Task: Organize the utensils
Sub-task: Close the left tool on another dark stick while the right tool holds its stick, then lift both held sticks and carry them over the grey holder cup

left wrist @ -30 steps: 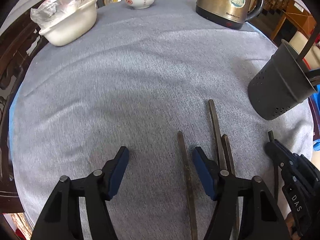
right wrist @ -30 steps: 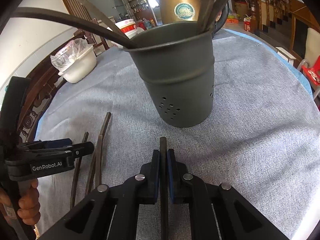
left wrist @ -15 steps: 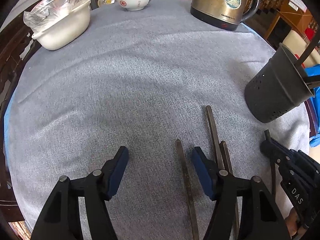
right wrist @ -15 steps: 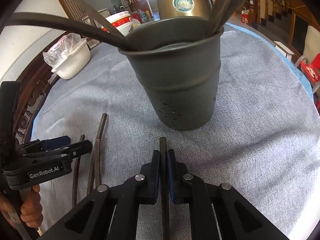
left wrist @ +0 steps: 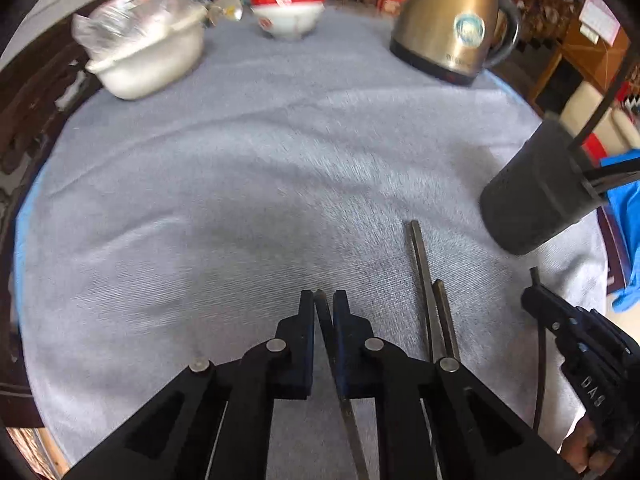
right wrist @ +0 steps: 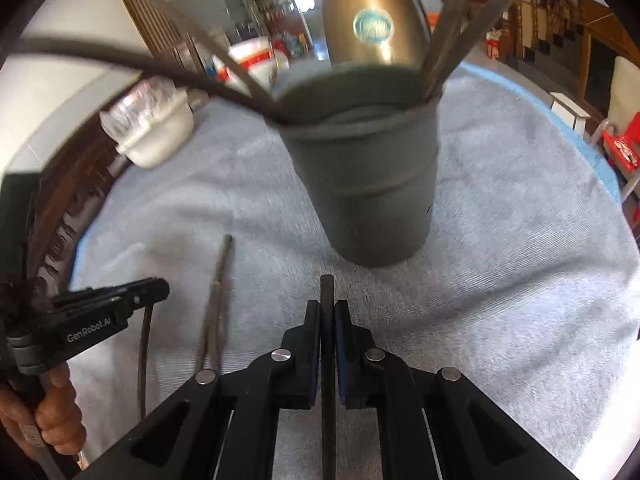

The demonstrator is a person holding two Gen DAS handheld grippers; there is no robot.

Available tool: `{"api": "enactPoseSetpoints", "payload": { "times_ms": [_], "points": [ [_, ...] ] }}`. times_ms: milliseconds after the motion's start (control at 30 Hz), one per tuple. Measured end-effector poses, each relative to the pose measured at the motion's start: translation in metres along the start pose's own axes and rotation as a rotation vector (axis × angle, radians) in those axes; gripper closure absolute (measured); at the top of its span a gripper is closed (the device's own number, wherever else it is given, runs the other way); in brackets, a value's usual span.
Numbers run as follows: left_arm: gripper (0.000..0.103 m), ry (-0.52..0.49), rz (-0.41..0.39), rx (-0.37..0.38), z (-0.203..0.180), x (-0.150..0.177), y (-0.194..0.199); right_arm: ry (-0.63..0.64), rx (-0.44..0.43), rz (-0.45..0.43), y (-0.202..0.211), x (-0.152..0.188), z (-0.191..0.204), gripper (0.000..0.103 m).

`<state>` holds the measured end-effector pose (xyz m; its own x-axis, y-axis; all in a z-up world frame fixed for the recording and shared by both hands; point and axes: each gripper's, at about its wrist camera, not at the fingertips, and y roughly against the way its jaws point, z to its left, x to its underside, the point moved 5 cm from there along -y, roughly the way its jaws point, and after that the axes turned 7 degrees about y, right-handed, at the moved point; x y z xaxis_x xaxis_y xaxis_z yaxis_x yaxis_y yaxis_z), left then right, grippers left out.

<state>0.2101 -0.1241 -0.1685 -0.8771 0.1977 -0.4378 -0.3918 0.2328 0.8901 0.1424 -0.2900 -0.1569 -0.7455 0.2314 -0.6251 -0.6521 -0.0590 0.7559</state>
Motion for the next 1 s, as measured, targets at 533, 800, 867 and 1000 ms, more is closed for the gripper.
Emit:
{"api": "enactPoseSetpoints", "payload": {
  "times_ms": [533, 800, 867, 1000],
  "points": [
    [0.097, -0.028, -0.338, 0.095, -0.011, 0.004, 0.157, 0.018, -0.123, -0.338, 0.134, -0.010, 0.038, 0.095],
    [0.097, -0.023, -0.448, 0.100, -0.010, 0.007, 0.206, 0.018, -0.132, -0.444, 0.171, -0.016, 0.048, 0.095],
    [0.097, -0.018, -0.465, 0.093, -0.009, 0.008, 0.214, 0.013, -0.133, -0.456, 0.175, -0.017, 0.048, 0.095],
    [0.097, -0.012, -0.487, 0.072, -0.010, 0.010, 0.223, 0.006, -0.133, -0.473, 0.182, -0.017, 0.046, 0.095]
  ]
}}
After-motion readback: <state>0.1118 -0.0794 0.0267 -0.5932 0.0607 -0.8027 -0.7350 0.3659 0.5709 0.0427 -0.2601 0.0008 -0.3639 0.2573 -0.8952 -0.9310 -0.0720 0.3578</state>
